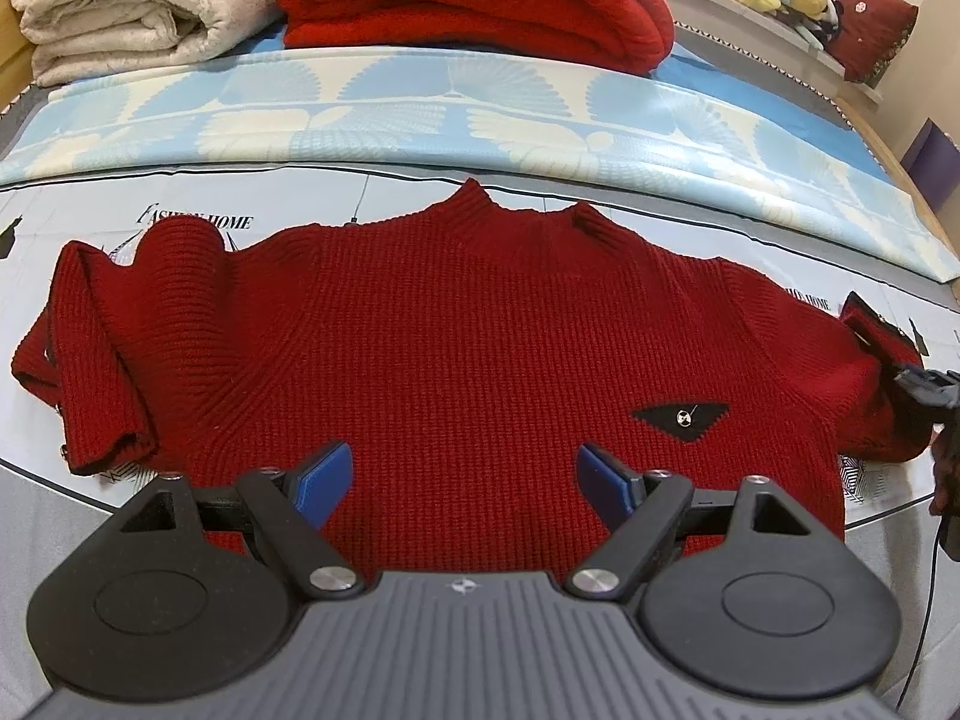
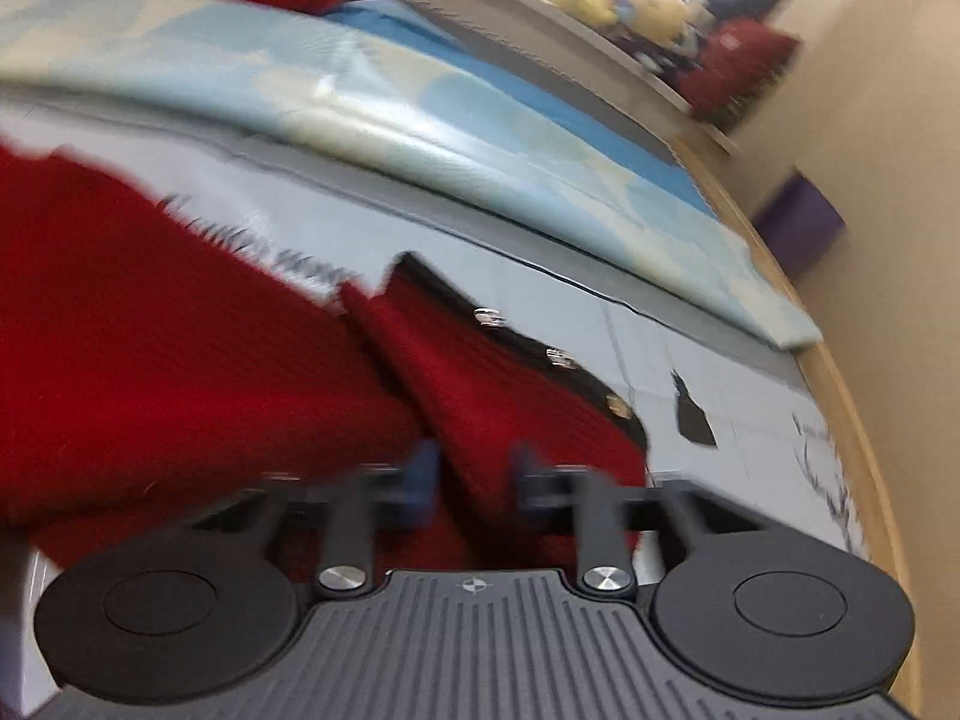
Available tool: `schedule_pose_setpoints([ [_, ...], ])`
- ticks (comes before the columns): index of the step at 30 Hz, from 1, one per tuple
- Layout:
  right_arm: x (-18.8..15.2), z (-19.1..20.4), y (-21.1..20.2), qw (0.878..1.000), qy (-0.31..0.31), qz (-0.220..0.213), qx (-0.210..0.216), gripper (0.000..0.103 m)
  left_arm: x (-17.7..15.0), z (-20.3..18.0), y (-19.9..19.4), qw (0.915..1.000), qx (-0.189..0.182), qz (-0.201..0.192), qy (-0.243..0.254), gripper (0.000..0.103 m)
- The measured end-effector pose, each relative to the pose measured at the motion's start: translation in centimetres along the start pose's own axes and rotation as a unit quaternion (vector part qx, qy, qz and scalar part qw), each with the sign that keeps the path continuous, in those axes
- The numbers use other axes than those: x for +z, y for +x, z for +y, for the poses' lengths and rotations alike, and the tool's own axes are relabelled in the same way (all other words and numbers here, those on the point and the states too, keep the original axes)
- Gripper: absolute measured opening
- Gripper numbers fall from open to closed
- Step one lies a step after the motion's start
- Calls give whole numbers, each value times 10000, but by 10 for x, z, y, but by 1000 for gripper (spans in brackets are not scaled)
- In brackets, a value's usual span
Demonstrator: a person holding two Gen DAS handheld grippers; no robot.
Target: Fold small clothes
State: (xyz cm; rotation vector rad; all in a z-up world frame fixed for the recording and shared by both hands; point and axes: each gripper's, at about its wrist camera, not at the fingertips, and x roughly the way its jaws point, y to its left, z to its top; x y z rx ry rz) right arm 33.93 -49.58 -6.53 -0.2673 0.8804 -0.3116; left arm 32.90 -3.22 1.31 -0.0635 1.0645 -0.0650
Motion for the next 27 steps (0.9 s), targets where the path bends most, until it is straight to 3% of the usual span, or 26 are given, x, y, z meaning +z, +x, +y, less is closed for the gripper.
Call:
schedule_pose_setpoints([
  [4, 5, -32, -9, 9939, 1055, -299, -116, 10, 0, 0, 1, 10000, -1, 6, -1, 86],
  [8, -1, -76, -18, 9675, 2379, -523, -687, 10, 0, 0, 1, 10000, 0, 10, 0, 86],
  [11, -25, -120, -15, 9276, 3548, -414, -1094, 10, 0, 0, 1, 10000, 0, 9, -5, 86],
  [14, -69, -161, -7, 8723, 4723, -51, -1265, 10, 0, 0, 1, 10000, 0, 13, -4, 86],
  [15, -85, -171, -4, 8543, 5023, 93, -1331, 5, 0, 0, 1, 10000, -2, 13, -6, 86],
  [16, -97, -177, -3, 8415, 5192, 179, -1481, 0, 0, 0, 1, 10000, -3, 14, -10, 86],
  [18, -119, -187, -1, 8175, 5491, 290, -1713, 0, 0, 0, 1, 10000, -6, 17, -10, 86],
  [22, -145, -193, 2, 7709, 6078, 654, -1791, 0, 0, 2, 1, 10000, -31, 26, -29, 86],
  [24, -141, -190, 0, 7657, 6139, 604, -1822, 4, 2, 4, 0, 10000, -41, 14, -55, 86],
  [27, -118, -183, -16, 7862, 5913, 203, -1784, 4, 4, 9, -5, 9999, -46, -44, -117, 86],
])
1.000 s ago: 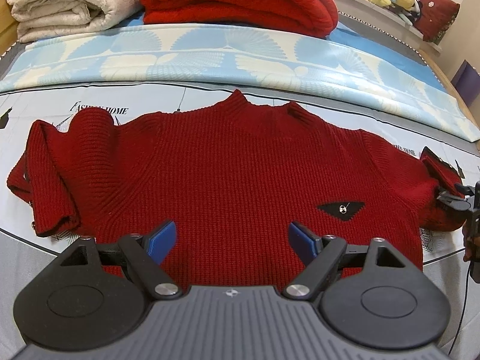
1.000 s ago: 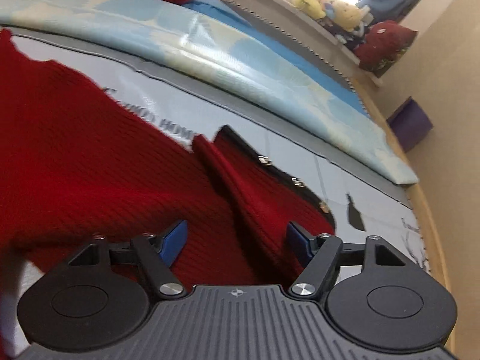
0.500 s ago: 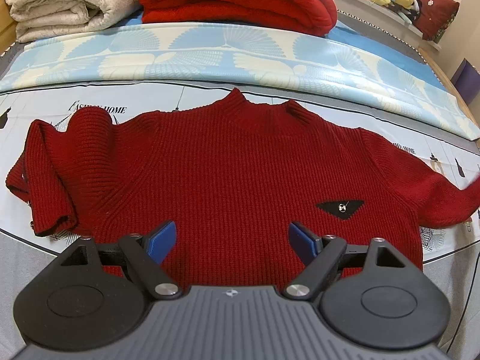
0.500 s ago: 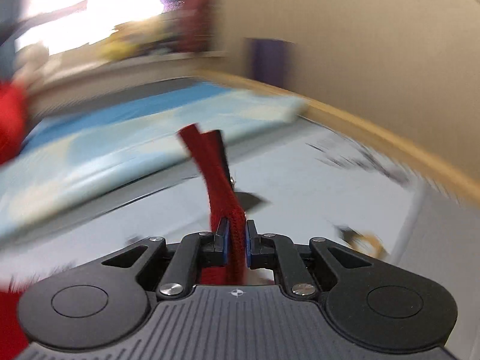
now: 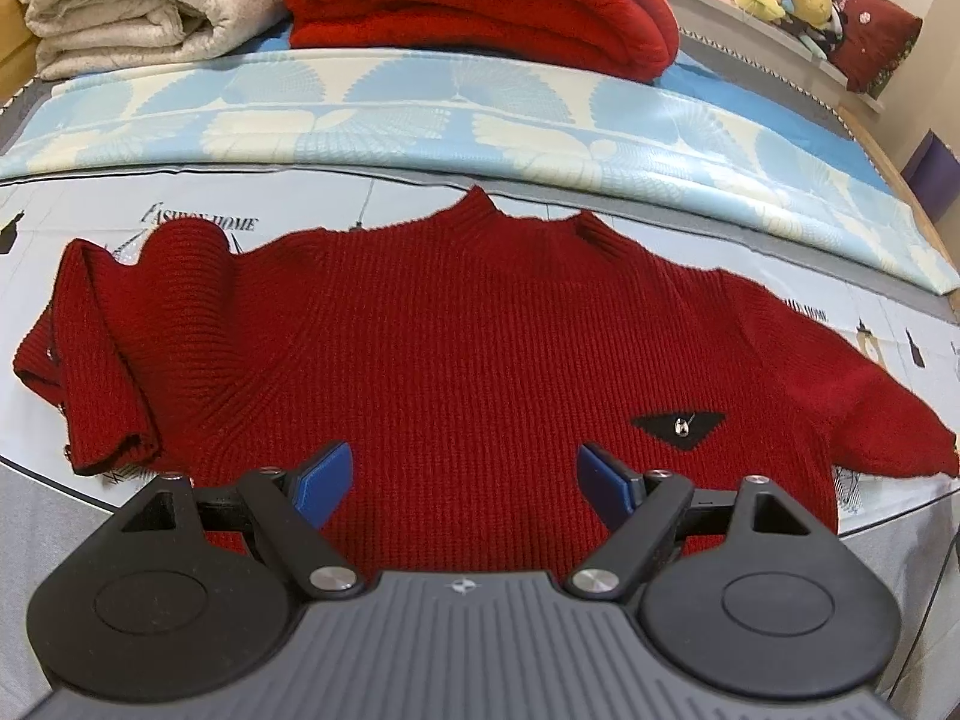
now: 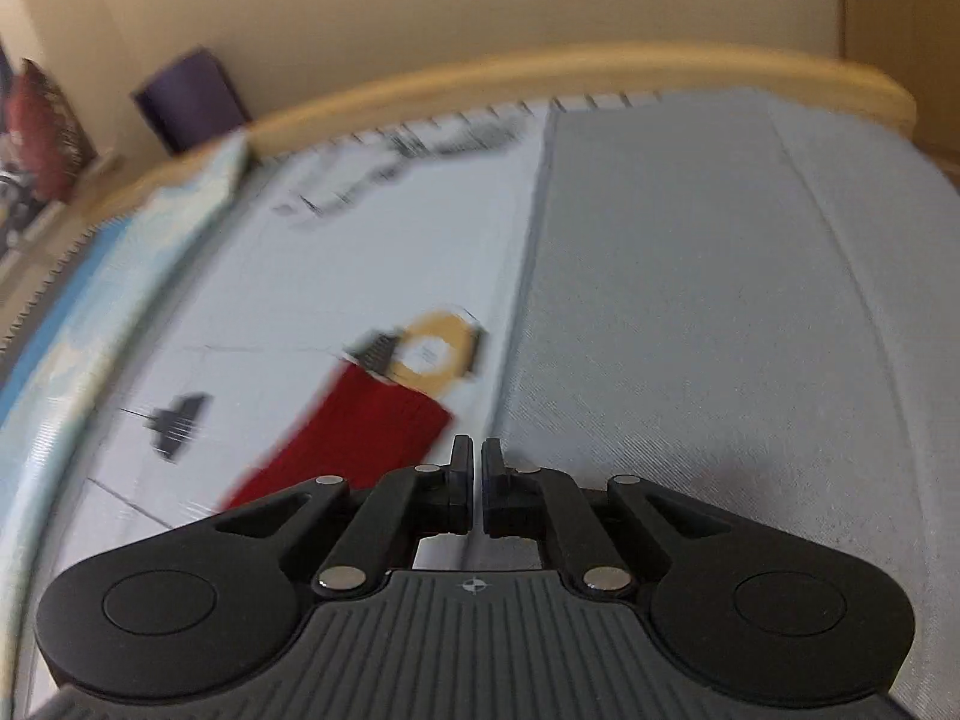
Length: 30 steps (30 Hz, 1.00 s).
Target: Fold small clothes
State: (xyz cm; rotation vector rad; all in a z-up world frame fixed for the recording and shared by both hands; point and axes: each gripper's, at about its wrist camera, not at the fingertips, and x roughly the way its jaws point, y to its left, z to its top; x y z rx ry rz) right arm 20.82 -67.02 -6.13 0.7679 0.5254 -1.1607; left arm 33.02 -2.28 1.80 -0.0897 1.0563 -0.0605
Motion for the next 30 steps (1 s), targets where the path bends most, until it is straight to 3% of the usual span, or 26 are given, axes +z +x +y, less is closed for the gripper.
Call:
schedule_pose_setpoints([
  [2, 1, 21, -22, 9983, -345, -266, 383, 6, 2, 3, -5, 10000, -1, -46, -57, 86],
  [4, 0, 44, -49, 9926, -711, -484, 856, 26, 4, 9, -11, 9999, -9, -103, -121, 86],
  [6, -3, 67, -78, 9839, -1004, -593, 1352, 37, 7, 15, -19, 9997, -23, -179, -173, 86],
  [11, -18, 108, -171, 9447, -1655, -564, 2776, 44, 10, 31, -35, 9991, -42, -311, -297, 86],
  [16, -50, 125, -257, 9019, -2180, 54, 3728, 46, 9, 47, -46, 9984, -38, -360, -434, 86],
  [21, -90, 126, -312, 8679, -2454, 773, 4250, 47, 7, 69, -56, 9971, -23, -450, -606, 86],
  [23, -112, 126, -323, 8484, -2689, 968, 4456, 47, 6, 81, -59, 9963, 22, -511, -685, 86],
  [25, -136, 131, -331, 8375, -2995, 995, 4462, 47, 6, 95, -58, 9954, 110, -557, -769, 85],
  [28, -159, 142, -324, 8311, -3322, 1267, 4276, 47, 8, 127, -53, 9929, 331, -540, -1009, 81],
  [30, -174, 150, -325, 8147, -3503, 1454, 4386, 47, 10, 150, -47, 9903, 460, -468, -1221, 81],
])
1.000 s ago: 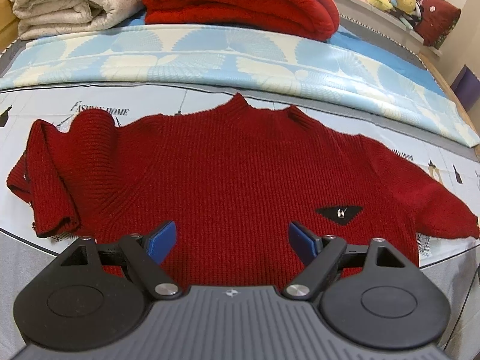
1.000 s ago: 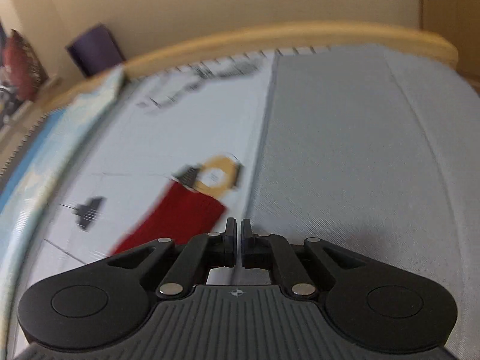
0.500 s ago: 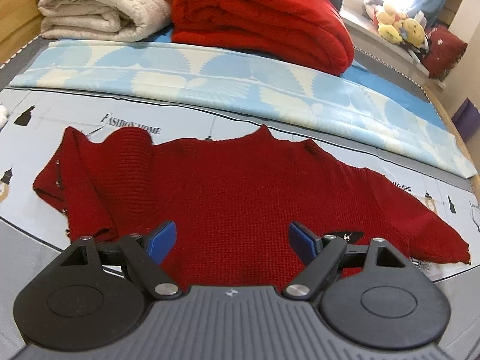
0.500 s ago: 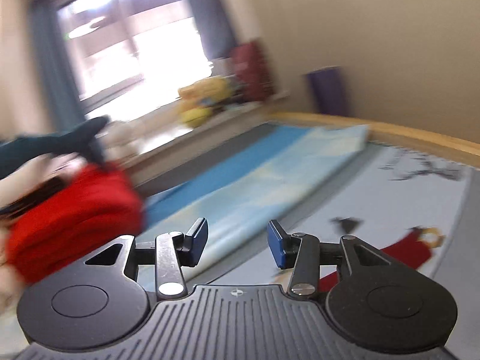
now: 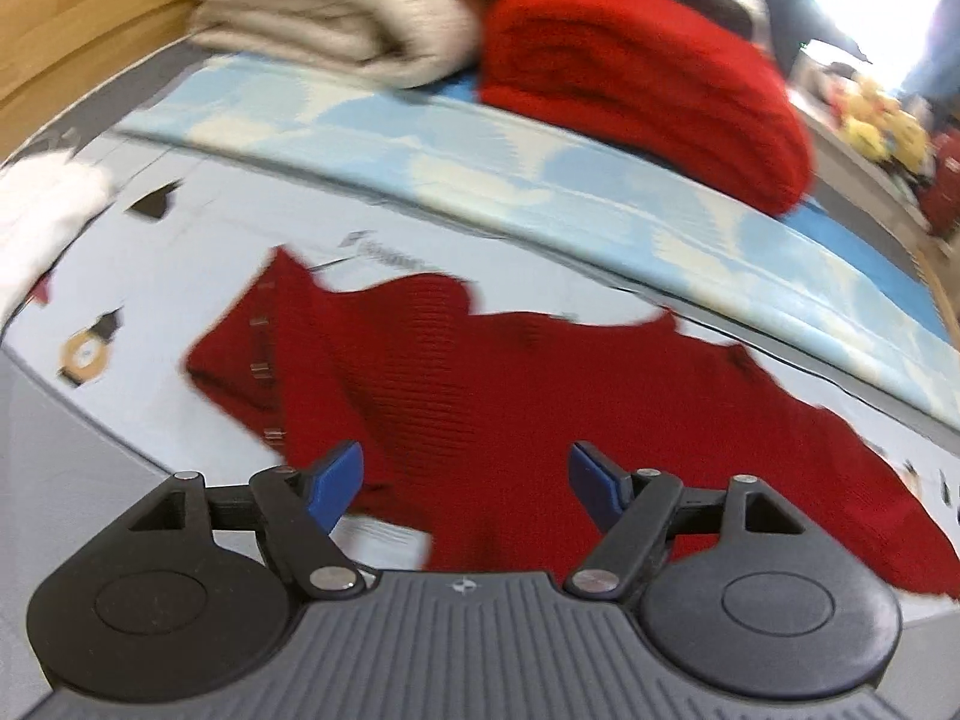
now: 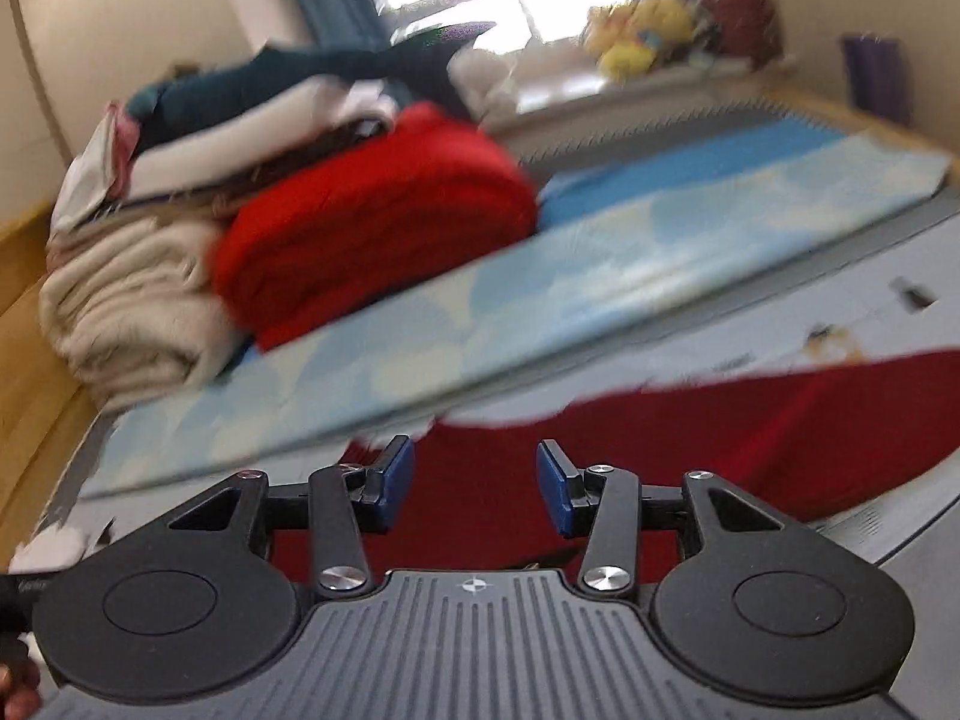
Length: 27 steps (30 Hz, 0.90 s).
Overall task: Fold small clothes
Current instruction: 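Grasp the buttoned sleeve cuff with the left gripper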
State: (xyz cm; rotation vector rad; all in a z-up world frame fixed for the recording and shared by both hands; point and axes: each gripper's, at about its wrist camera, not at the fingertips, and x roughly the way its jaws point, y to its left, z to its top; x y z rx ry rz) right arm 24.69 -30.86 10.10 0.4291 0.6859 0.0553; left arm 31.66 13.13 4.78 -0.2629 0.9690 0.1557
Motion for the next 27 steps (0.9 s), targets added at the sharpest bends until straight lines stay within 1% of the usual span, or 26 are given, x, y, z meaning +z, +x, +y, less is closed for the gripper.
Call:
schedule_pose_setpoints([
  [2, -4, 12, 8, 9994, -335, 57, -3, 47, 6, 24, 11, 9995, 157, 128, -249, 81],
  [5, -9, 26, 17, 9970, -750, 168, 122, 47, 11, 53, 28, 9973, 335, 331, -559, 81],
  [8, -13, 26, 25, 9959, -783, 369, 243, 47, 14, 77, 44, 9943, 457, 476, -842, 81],
  [11, -14, 28, 29, 9950, -834, 444, 310, 47, 14, 91, 58, 9914, 400, 548, -1117, 81],
  [13, -13, 29, 30, 9948, -873, 438, 302, 47, 12, 93, 67, 9907, 353, 611, -1166, 81],
  [16, -14, 27, 34, 9950, -827, 482, 285, 47, 7, 94, 80, 9905, 458, 690, -1101, 78],
  [17, -14, 27, 37, 9951, -808, 501, 273, 47, 5, 96, 83, 9904, 499, 716, -1076, 70],
  [18, -15, 27, 38, 9951, -802, 518, 259, 47, 4, 97, 86, 9903, 504, 741, -1064, 56],
  [19, -15, 27, 39, 9951, -805, 527, 245, 47, 3, 99, 88, 9903, 481, 768, -1057, 46],
  [20, -16, 27, 41, 9950, -811, 536, 231, 47, 3, 101, 90, 9903, 427, 806, -1052, 16],
  [21, -16, 28, 42, 9949, -819, 546, 223, 47, 3, 104, 90, 9900, 401, 825, -1068, 0],
  [22, -17, 28, 43, 9948, -825, 555, 214, 47, 4, 106, 87, 9901, 412, 772, -1098, 0],
  [25, -18, 29, 45, 9946, -842, 581, 185, 47, 13, 116, 70, 9915, 576, 388, -1097, 0],
  [27, -19, 29, 46, 9945, -853, 590, 171, 47, 18, 123, 59, 9906, 618, 203, -1207, 0],
])
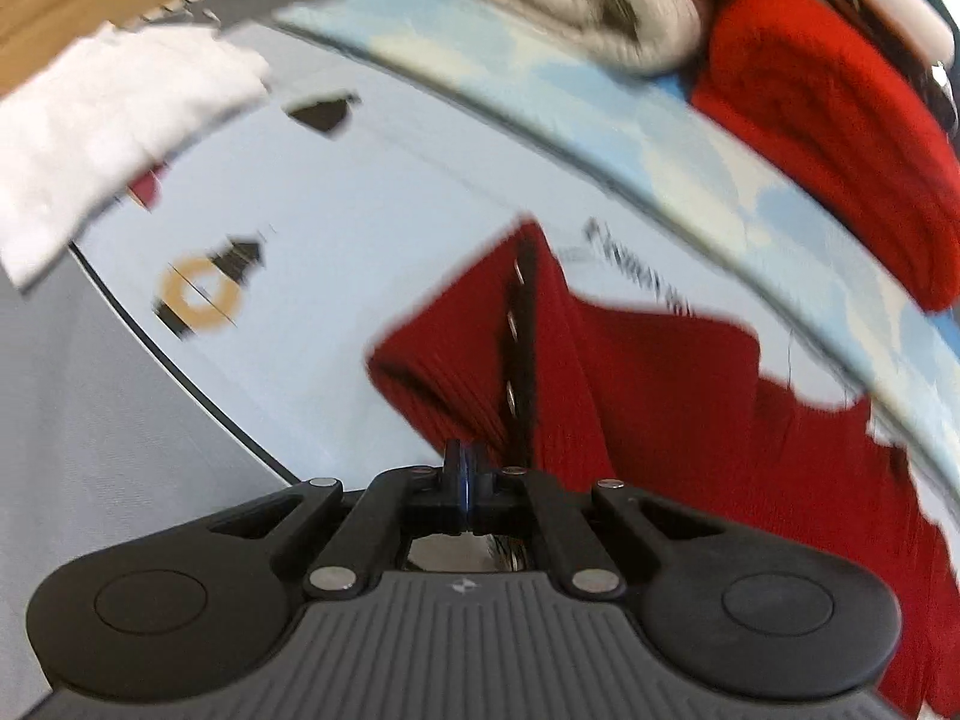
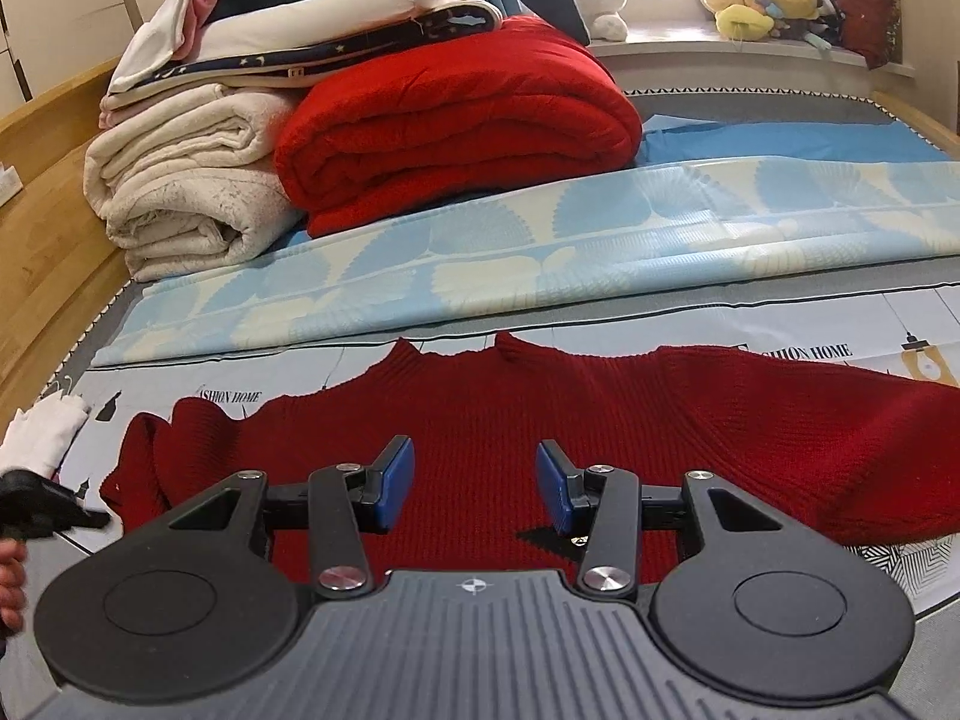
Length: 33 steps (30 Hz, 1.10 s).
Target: Fold small clothes
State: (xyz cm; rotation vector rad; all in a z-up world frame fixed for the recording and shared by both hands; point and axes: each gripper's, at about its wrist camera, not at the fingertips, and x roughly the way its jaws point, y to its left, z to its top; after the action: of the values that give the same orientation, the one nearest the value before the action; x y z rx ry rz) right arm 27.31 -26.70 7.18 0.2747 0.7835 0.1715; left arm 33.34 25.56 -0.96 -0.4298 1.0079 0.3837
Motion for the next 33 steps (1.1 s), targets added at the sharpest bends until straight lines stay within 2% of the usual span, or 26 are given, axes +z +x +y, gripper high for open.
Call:
schedule_pose_setpoints([
  [2, 0, 1, 1, 10000, -10, 12, -31, 47, 3, 6, -3, 9996, -190, 47, -203, 0],
  [4, -1, 1, 3, 10000, -22, 34, -54, 47, 1, 8, 3, 9980, -483, 254, -321, 13],
  [6, -2, 2, 4, 10000, -41, 56, -69, 47, -6, 3, 15, 9957, -616, 614, -311, 76],
  [7, -3, 3, 4, 9999, -47, 60, -68, 47, -11, -1, 20, 9955, -570, 722, -237, 84],
  [8, -3, 3, 5, 9999, -51, 65, -63, 47, -15, -6, 24, 9956, -499, 791, -99, 85],
  [10, -3, 4, 5, 9999, -59, 66, -59, 47, -22, -12, 31, 9948, -460, 902, 138, 81],
  [11, -3, 4, 5, 9999, -63, 61, -62, 47, -23, -13, 33, 9941, -525, 938, 141, 69],
  [12, -3, 4, 5, 9999, -65, 63, -70, 47, -24, -13, 35, 9930, -620, 993, 126, 41],
  [13, -3, 4, 5, 9999, -59, 68, -77, 47, -23, -13, 36, 9917, -723, 1052, 117, 23],
  [14, -3, 3, 6, 9999, -50, 75, -80, 47, -24, -13, 35, 9915, -762, 1049, 116, 9],
  [17, -3, 1, 7, 9999, -26, 96, -108, 47, -19, -18, 21, 9946, -711, 706, 279, 9],
  [20, -3, 0, 7, 9999, 2, 100, -108, 47, -9, -15, 5, 9969, -638, 410, 189, 8],
  [22, -2, 1, 6, 9999, 3, 85, -104, 47, 2, -10, -12, 9992, -275, 29, 271, 8],
  [25, -2, 0, 5, 9999, 6, 70, -102, 47, 19, 4, -33, 9973, 358, -550, 337, 8],
  [26, -2, -1, 5, 9999, 11, 69, -103, 47, 25, 13, -39, 9943, 662, -776, 313, 8],
  [28, -2, -2, 4, 9999, 26, 75, -109, 47, 38, 39, -48, 9809, 1493, -1242, 128, 9],
  [29, -2, -2, 5, 9999, 34, 74, -116, 47, 43, 61, -51, 9720, 1858, -1418, -238, 10],
  [31, 0, -2, 3, 9999, 60, 53, -123, 47, 46, 97, -58, 9602, 2039, -1599, -1038, 15],
  [32, 0, -3, 3, 9999, 65, 40, -115, 47, 45, 109, -61, 9563, 2021, -1635, -1339, 15],
  [33, 1, -3, 2, 9999, 61, 27, -111, 47, 43, 119, -64, 9548, 1853, -1641, -1649, 15],
])
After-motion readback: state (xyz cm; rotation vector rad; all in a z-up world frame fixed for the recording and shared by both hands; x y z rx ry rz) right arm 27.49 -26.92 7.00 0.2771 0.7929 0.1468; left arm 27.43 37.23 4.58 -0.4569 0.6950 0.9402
